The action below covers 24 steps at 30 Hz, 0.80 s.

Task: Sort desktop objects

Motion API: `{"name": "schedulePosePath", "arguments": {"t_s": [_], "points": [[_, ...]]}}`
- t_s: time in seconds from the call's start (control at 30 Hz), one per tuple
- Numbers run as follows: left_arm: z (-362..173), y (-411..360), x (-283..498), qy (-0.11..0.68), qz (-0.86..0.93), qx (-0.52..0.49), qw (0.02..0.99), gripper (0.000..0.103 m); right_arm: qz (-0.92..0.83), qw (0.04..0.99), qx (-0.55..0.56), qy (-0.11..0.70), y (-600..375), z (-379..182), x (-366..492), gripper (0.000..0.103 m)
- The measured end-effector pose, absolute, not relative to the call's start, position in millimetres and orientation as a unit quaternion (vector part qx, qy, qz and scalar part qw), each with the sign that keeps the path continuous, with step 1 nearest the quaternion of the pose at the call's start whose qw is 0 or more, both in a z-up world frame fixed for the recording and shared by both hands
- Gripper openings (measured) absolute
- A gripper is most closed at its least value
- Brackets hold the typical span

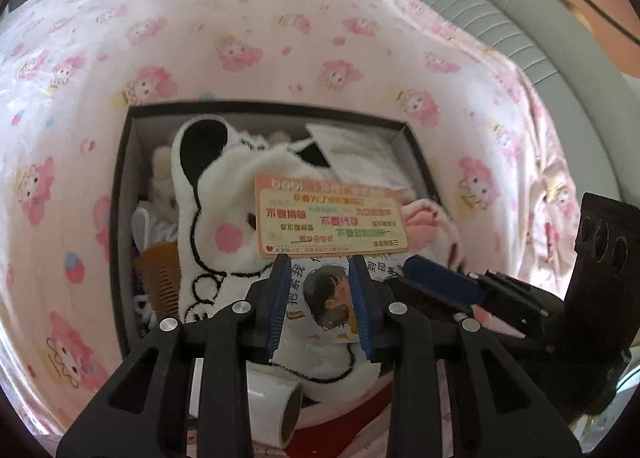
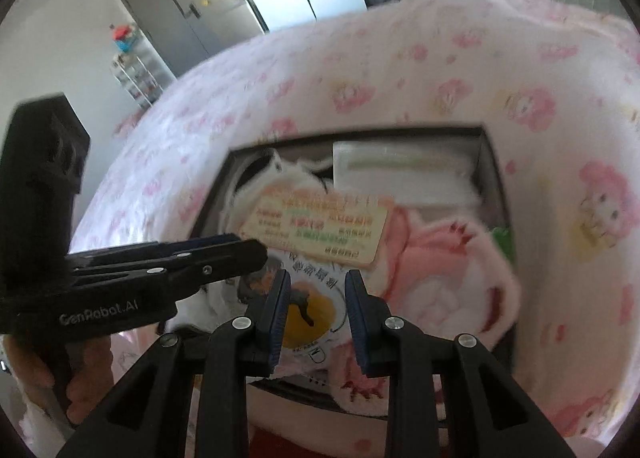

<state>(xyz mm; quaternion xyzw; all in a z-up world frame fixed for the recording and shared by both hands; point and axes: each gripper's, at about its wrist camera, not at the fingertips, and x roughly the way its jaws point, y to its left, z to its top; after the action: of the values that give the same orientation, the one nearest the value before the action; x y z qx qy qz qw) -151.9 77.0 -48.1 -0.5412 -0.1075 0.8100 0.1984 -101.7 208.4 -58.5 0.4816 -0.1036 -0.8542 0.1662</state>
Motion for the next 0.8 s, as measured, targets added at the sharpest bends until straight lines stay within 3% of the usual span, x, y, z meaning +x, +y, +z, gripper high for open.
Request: {"name": "schedulePosePath", "arguments": {"t_s": [0.3, 0.4, 0.43, 0.5, 0.57, 0.67, 0.8], "points": [[-48.5, 73.3, -151.4, -0.112, 0.815, -0.535, 0.193, 0.029, -0.861, 0.151, 0.476, -0.096, 207.9, -63.4, -101.2, 0.025], [-30.1, 71.8, -142.0, -0.091, 0.833, -0.514, 0.181, 0.050, -0.869, 0.129, 0.471, -0.086, 208.2, -50.1, -94.8, 0.027], [-22.3, 70.8, -138.3, -0.086, 0.841, -0.504, 0.177, 0.057, -0.875, 0.113, 0.464, -0.076, 208.1, -41.4, -90.1, 0.029], [4.0, 69.2, -124.5, -0.064, 0.866, -0.468, 0.164, 0.064, -0.888, 0.092, 0.447, -0.062, 208.0, -24.7, -81.8, 0.047], [25.9, 68.2, -112.5, -0.048, 0.885, -0.438, 0.150, 0.083, -0.901, 0.076, 0.424, -0.051, 208.1, -4.5, -71.2, 0.059], [69.4, 62.4, -86.2, -0.043, 0.915, -0.381, 0.125, 0.100, -0.920, 0.038, 0.387, -0.041, 209.2, 33.3, -49.9, 0.085], [116.5, 54.0, -49.4, -0.044, 0.939, -0.321, 0.113, 0.102, -0.941, 0.015, 0.335, -0.052, 211.0, 76.8, -17.1, 0.086]]}}
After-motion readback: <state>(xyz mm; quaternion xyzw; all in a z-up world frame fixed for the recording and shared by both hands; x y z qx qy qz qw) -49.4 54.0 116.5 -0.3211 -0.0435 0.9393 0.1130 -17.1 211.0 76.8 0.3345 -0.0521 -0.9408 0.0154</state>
